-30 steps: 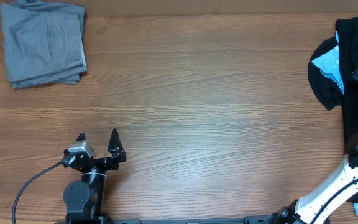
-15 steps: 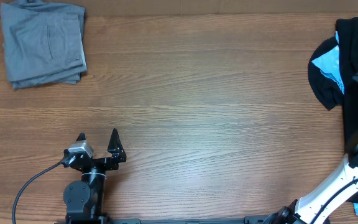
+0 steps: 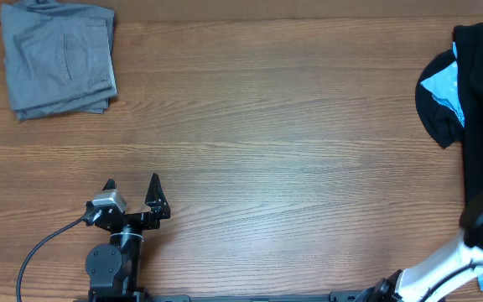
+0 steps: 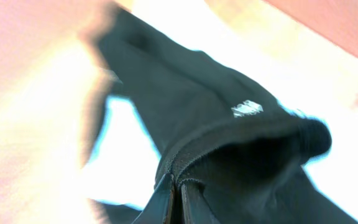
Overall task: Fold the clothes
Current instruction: 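Pull the black polo left and drop it at table center, then grasp the polo's right hem with the right gripper and drag it down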
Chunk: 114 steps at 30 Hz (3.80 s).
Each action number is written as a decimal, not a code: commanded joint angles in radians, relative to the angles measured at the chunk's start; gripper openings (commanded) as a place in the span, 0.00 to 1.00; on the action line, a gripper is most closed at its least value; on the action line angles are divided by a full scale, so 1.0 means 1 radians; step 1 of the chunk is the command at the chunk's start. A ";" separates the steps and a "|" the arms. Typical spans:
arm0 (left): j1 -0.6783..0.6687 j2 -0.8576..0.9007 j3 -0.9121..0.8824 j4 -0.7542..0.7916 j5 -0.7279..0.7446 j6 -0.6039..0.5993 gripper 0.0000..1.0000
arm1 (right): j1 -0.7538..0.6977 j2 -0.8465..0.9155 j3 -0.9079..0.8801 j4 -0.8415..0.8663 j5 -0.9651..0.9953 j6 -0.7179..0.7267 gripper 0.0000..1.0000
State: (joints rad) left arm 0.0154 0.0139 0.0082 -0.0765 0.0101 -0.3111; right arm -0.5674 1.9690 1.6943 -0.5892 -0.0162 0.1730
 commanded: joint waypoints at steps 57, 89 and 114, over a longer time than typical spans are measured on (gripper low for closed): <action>0.008 -0.008 -0.003 -0.001 -0.011 0.019 1.00 | 0.789 -0.253 -0.140 -0.554 -0.270 0.102 1.00; 0.008 -0.008 -0.003 -0.002 -0.011 0.019 1.00 | 0.815 0.083 -0.352 -0.128 -0.314 0.337 0.68; 0.008 -0.008 -0.003 -0.001 -0.011 0.019 1.00 | 0.815 -0.107 -0.351 -0.230 -0.175 0.426 0.04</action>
State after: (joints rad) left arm 0.0154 0.0139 0.0082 -0.0765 0.0101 -0.3111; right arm 0.2447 1.9285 1.3476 -0.8101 -0.2169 0.5941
